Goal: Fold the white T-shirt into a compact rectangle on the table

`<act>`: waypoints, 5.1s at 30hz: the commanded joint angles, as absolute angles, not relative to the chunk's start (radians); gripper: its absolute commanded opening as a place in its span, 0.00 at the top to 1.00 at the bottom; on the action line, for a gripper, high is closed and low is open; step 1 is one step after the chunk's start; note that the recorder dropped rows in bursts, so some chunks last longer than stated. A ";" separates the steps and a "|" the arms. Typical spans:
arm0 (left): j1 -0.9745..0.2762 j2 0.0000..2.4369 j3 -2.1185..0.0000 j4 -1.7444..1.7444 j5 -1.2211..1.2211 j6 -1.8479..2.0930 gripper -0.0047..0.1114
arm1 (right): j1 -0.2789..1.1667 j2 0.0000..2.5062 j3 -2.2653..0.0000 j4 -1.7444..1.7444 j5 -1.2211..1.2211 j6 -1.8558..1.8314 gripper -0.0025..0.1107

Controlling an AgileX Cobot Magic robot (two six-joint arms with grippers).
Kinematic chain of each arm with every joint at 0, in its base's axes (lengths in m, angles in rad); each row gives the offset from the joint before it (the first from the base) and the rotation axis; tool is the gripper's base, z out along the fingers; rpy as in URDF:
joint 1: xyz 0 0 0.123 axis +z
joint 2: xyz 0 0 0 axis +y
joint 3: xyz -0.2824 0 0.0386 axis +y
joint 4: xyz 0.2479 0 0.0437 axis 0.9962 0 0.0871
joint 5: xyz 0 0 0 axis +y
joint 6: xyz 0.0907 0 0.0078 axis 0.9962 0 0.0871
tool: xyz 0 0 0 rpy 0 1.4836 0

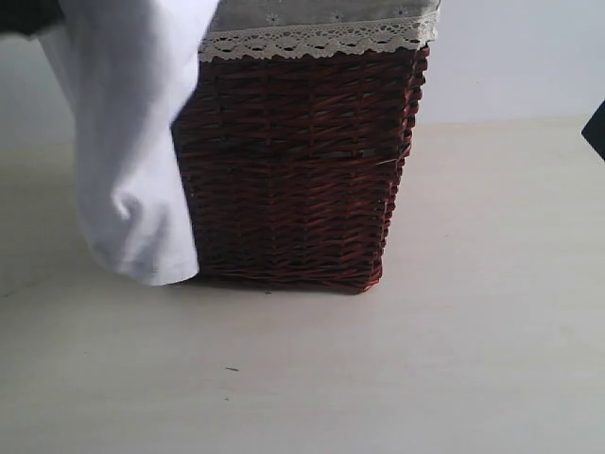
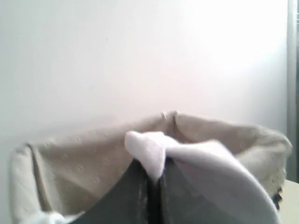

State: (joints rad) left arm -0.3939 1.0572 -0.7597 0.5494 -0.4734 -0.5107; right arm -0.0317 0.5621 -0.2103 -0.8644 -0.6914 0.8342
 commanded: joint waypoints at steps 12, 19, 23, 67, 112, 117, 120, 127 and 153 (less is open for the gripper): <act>-0.400 1.052 -1.498 0.686 0.011 -0.521 0.96 | -0.029 0.566 -0.217 -0.864 -0.676 0.838 0.74; -0.400 1.099 -1.759 0.725 0.019 -0.521 0.96 | -0.029 0.566 -0.217 -0.864 -0.676 0.838 0.74; -0.400 1.093 -1.853 0.725 0.021 -0.532 0.96 | -0.029 0.581 -0.217 -0.865 -0.676 0.838 0.74; -0.400 1.209 -1.822 -0.946 0.918 0.323 0.96 | -0.029 0.607 -0.217 -0.867 -0.667 0.846 0.74; -0.204 1.618 -1.224 0.414 1.221 -0.035 0.22 | -0.029 0.611 -0.217 -1.008 -0.615 1.065 0.60; -0.270 1.543 -1.411 0.078 1.210 0.133 0.22 | -0.029 0.693 -0.217 -1.053 -0.617 1.124 0.61; -0.300 1.486 -1.439 -0.172 1.114 0.273 0.23 | -0.029 0.785 -0.217 -1.050 -0.649 1.068 0.63; -0.424 1.478 -1.250 -0.647 0.935 0.589 0.70 | -0.029 0.910 -0.217 -1.046 -0.789 0.932 0.75; -0.559 2.102 -1.566 -1.050 -0.037 0.770 0.96 | -0.029 0.912 -0.217 -1.052 -0.736 0.889 0.98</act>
State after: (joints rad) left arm -0.5853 2.1020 -1.5169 -1.0241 -0.0157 0.7789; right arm -0.0317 0.9097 -0.2103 -1.0488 -0.7454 0.8996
